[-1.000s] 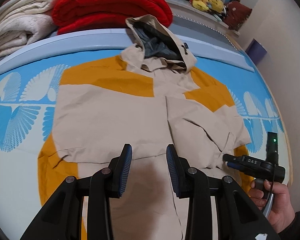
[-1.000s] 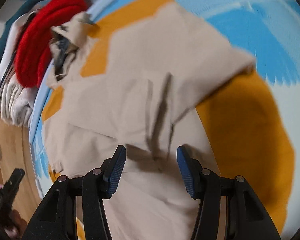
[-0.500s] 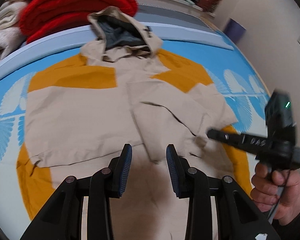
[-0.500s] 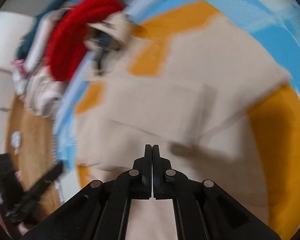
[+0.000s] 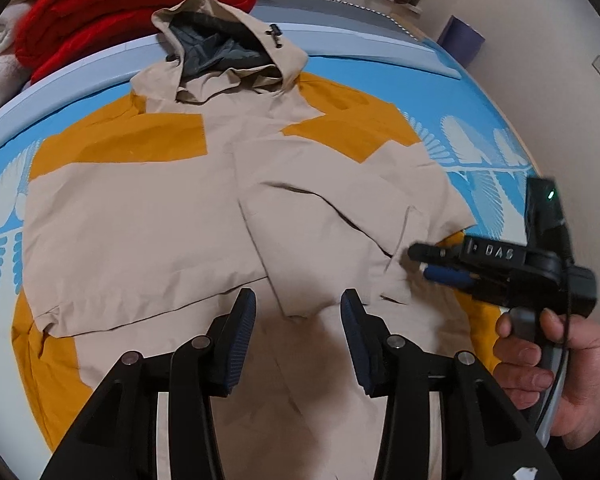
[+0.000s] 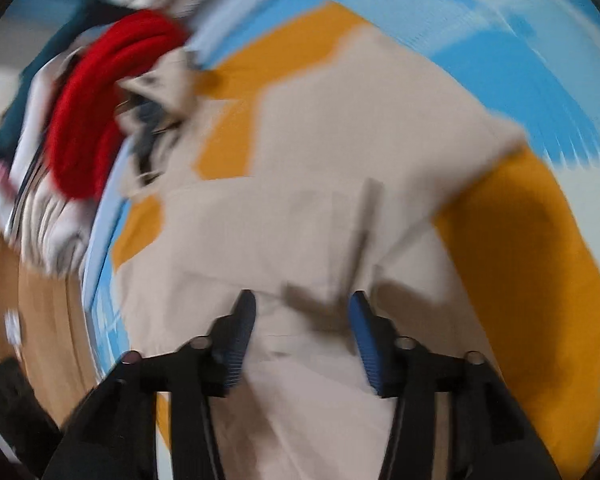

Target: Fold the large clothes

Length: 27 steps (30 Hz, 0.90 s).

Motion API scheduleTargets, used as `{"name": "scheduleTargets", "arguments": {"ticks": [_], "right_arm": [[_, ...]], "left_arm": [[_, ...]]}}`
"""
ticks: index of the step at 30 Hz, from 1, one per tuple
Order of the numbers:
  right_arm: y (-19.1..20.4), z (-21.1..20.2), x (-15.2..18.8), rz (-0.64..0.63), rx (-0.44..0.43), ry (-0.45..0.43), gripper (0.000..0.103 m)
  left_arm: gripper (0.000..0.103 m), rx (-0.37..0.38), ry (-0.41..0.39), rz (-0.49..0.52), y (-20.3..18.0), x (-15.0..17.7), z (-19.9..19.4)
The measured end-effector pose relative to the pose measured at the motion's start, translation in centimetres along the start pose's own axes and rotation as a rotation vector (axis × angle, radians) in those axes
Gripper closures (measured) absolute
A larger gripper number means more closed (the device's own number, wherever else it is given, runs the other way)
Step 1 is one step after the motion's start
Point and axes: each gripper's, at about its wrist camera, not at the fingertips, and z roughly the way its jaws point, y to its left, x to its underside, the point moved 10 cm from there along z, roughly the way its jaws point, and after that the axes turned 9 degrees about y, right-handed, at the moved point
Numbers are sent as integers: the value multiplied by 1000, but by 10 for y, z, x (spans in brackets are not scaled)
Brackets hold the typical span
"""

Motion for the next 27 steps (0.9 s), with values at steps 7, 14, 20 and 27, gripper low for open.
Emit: {"name": "scheduleTargets", "arguments": {"ticks": [7, 14, 20, 27], "right_arm": [[-9, 27, 1, 44, -41, 80, 52], [26, 7, 1, -48, -122, 11, 95], [102, -17, 16, -253, -367, -5, 96], [158, -31, 51, -442, -505, 46, 96]], "left_arm": [[63, 15, 15, 19, -6, 2, 7], [61, 72, 17, 84, -32, 5, 12], [54, 87, -8, 102, -41, 2, 11], [69, 11, -73, 17, -12, -10, -2]]}}
